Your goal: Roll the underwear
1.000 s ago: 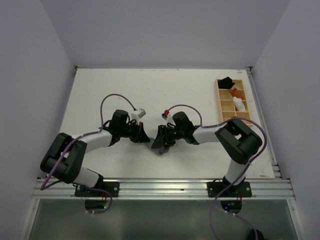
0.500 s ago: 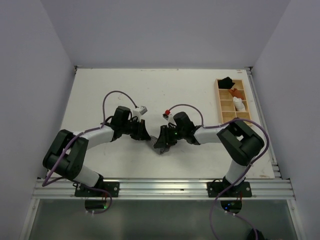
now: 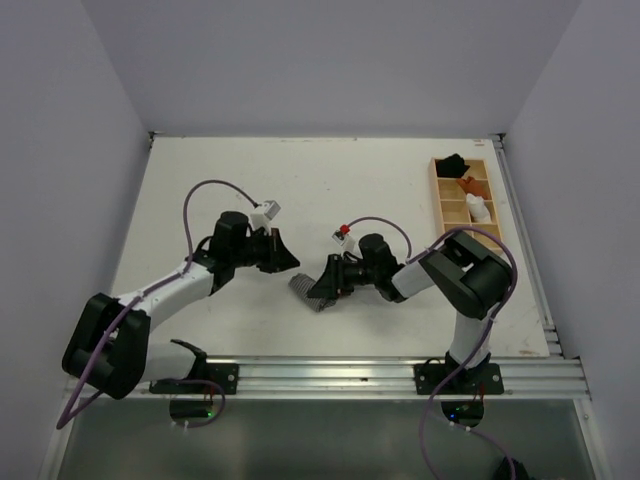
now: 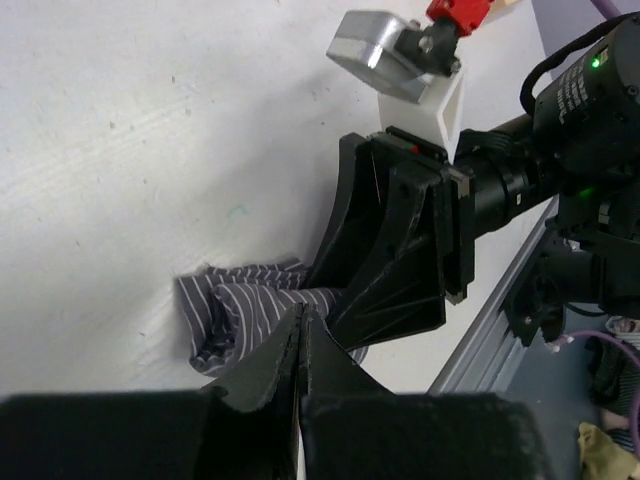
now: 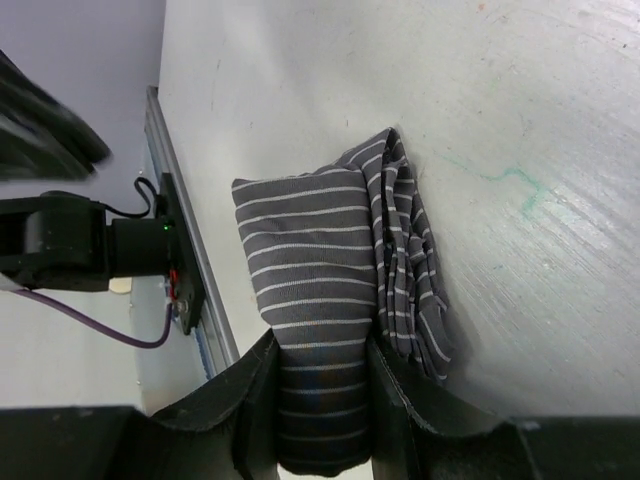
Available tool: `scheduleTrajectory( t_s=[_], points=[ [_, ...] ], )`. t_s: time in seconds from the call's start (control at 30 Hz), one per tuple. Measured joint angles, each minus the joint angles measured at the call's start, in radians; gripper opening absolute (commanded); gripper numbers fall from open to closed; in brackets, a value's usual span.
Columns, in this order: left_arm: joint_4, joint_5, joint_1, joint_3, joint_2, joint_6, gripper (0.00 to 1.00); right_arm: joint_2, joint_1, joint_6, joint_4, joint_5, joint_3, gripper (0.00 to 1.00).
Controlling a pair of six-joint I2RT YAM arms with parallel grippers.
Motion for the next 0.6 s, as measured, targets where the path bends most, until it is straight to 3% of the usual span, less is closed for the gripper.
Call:
scheduleTrajectory(
  t_s=[0.23, 0.6],
  points=[
    [0.182, 0.021, -0.003, -0.230, -0.027, -0.156, 0.00, 0.021, -0.023, 0.036, 0.060, -0.032, -0.019, 0.28],
    [0.422, 0.068, -0.014, -0.272, 0.040, -0.241, 0.00, 0.050, -0.035, 0.079, 0.120, -0.064, -0.028, 0.28]
  ],
)
